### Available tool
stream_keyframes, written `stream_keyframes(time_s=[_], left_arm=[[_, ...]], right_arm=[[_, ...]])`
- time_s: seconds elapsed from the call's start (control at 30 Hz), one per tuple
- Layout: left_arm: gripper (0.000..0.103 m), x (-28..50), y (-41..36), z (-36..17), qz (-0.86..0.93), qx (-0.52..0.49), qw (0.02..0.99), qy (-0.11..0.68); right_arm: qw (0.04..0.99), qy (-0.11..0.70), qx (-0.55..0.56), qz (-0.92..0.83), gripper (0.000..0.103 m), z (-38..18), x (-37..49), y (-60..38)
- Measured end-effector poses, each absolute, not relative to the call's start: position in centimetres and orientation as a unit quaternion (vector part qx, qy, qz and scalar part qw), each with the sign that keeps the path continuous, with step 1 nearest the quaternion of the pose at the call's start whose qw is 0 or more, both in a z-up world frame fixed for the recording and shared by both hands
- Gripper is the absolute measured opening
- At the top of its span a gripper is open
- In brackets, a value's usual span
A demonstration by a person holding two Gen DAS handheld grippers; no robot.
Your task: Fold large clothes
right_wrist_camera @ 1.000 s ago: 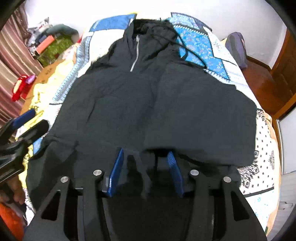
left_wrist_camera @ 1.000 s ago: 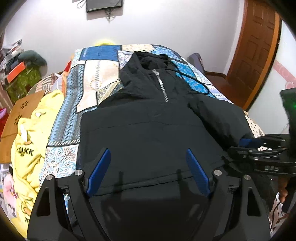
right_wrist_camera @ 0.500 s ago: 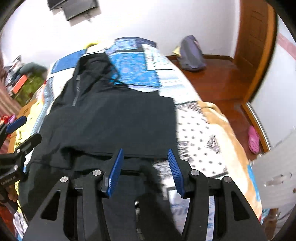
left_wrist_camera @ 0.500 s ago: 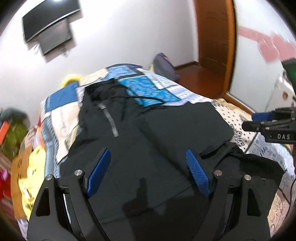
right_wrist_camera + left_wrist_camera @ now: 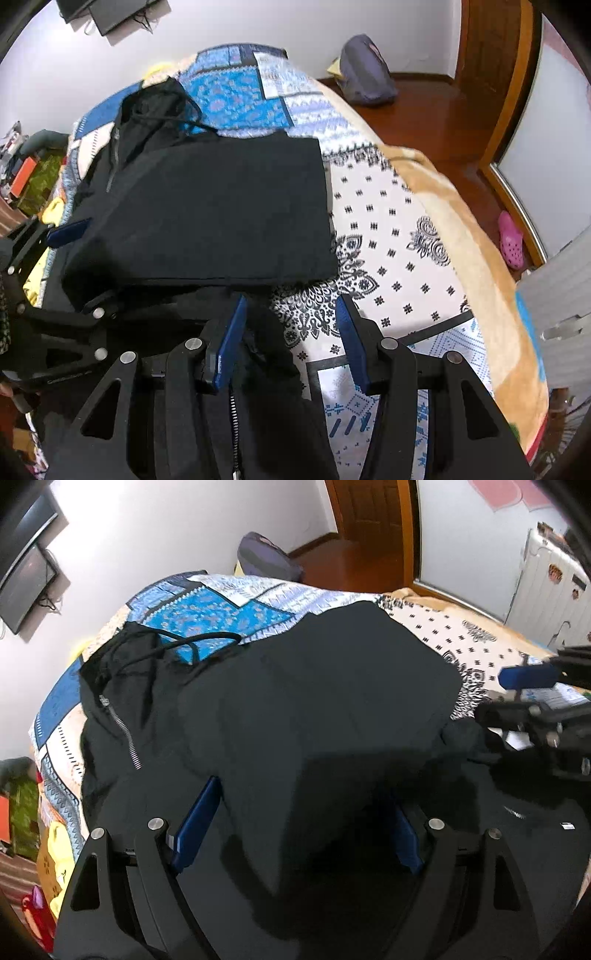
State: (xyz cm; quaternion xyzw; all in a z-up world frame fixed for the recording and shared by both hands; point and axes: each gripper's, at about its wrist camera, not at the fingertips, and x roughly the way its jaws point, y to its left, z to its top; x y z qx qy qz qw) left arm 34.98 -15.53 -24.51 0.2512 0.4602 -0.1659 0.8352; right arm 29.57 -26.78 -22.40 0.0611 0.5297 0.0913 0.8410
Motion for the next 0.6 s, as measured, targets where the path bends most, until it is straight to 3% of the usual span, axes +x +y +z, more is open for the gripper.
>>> stream_keyframes(time_s=[0.07, 0.2, 0.6], left_arm=[[0.084, 35.7, -16.0, -24.7, -0.160, 0.246, 0.838, 0.460], [0.084, 37.3, -15.6, -23.9, -0.138, 0.205, 0.855, 0.456], [0.085, 38.4, -4.9, -18.0, -0.064, 0.034, 0.894, 0.441]], right_arm=[[0.840, 0.531, 0.064, 0.092, 0.047, -22.8, 29.5, -27.0], [0.842, 0.530, 0.069, 0.076, 0.058, -23.2, 29.2, -27.3], [0.837, 0.536, 0.054, 0.096, 0.060, -23.8, 29.2, -26.5]])
